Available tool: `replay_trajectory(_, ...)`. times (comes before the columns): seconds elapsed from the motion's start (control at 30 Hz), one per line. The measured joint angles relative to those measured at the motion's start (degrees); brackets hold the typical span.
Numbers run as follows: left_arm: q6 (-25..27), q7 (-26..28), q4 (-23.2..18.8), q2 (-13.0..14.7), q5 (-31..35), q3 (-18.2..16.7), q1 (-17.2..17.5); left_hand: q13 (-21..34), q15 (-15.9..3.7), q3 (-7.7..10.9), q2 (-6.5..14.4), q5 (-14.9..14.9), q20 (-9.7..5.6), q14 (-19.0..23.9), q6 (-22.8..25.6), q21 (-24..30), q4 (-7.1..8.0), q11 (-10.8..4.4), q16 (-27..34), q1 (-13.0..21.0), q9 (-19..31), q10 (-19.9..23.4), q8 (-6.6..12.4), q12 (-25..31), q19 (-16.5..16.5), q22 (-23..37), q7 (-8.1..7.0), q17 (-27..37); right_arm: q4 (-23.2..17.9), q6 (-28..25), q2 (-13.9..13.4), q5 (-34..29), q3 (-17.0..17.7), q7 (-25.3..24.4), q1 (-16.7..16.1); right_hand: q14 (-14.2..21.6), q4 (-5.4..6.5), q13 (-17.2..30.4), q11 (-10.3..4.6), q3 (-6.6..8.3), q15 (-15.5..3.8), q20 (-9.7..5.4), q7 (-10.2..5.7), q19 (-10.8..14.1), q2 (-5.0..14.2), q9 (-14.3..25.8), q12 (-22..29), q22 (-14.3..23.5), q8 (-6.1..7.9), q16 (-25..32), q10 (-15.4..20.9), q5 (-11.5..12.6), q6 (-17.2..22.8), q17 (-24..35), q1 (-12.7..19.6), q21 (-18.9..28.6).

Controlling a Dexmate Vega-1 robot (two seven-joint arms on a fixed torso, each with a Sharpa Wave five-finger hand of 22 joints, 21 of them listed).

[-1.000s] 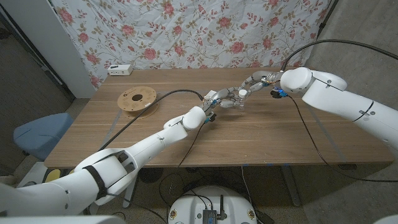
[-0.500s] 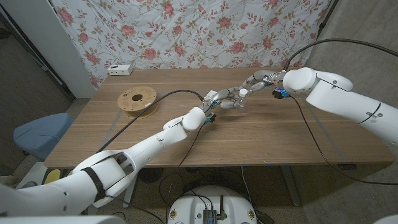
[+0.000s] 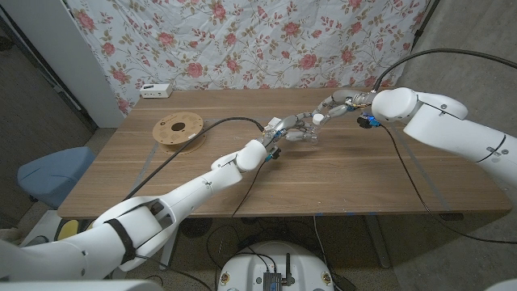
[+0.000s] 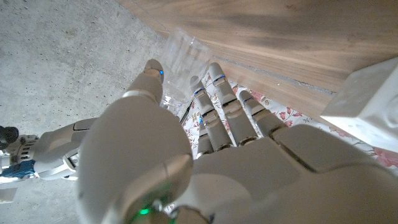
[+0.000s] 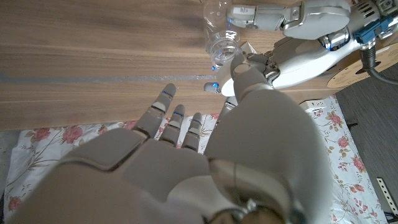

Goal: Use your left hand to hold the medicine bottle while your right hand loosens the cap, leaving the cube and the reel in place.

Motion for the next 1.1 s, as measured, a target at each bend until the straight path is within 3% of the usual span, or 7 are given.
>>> replay_trajectory(0.53, -0.2, 1.7, -2.2, 1.1, 1.2, -0.7, 1.6, 0.0, 0.00, 0.00, 0.0, 0.0, 0.00, 0.0, 0.3, 0.0, 0.00, 0.00, 0.0, 0.0, 0.0, 0.0, 0.00, 0.0, 0.6, 0.0, -0.33, 0.1, -1.0, -1.2, -1.1, 1.6, 1.1, -1.1, -0.2, 0.0, 0.22, 0.0, 0.61, -0.71, 0.00, 0.13, 0.41, 0.1, -0.31, 0.0, 0.0, 0.0, 0.05, 0.0, 0.6, 0.0, 0.4, 0.0, -1.2, 0.0)
replay_trajectory(0.97, 0.6, 3.6, -5.3, 2.5, 2.1, -1.7, 3.7, 0.0, -0.20, -0.01, 0.3, -0.1, -0.14, 0.7, 0.9, 1.5, 0.00, 0.03, 0.3, 0.8, 0.0, 0.0, 0.00, -0.3, 5.9, 0.3, -0.85, 0.1, -0.5, -2.1, -1.8, 2.9, 2.1, -1.8, 0.2, 0.3, -0.01, 0.0, 0.61, -0.94, 0.30, 0.33, 0.40, 0.3, -0.16, 0.0, 0.0, 0.0, 0.04, 0.0, 0.6, 0.0, 0.4, 0.0, -1.4, 0.0)
replay_trajectory(1.1, 0.6, 3.6, -6.3, 2.9, 2.1, -2.1, 4.4, 0.0, -0.32, -0.24, 0.3, -0.1, -0.10, 0.9, 1.3, 1.5, -0.23, 0.25, 0.3, 0.8, 0.0, 0.2, 0.00, 0.0, 6.1, 0.3, -0.84, 0.1, 0.1, -2.2, -1.9, 3.3, 2.2, -2.1, 0.4, 0.3, -0.02, 0.0, 1.01, -0.94, 0.30, 0.41, 0.40, 0.4, -0.16, 0.0, 0.0, 0.0, 0.04, 0.0, 1.0, 0.0, 0.4, 0.0, -1.4, 0.0)
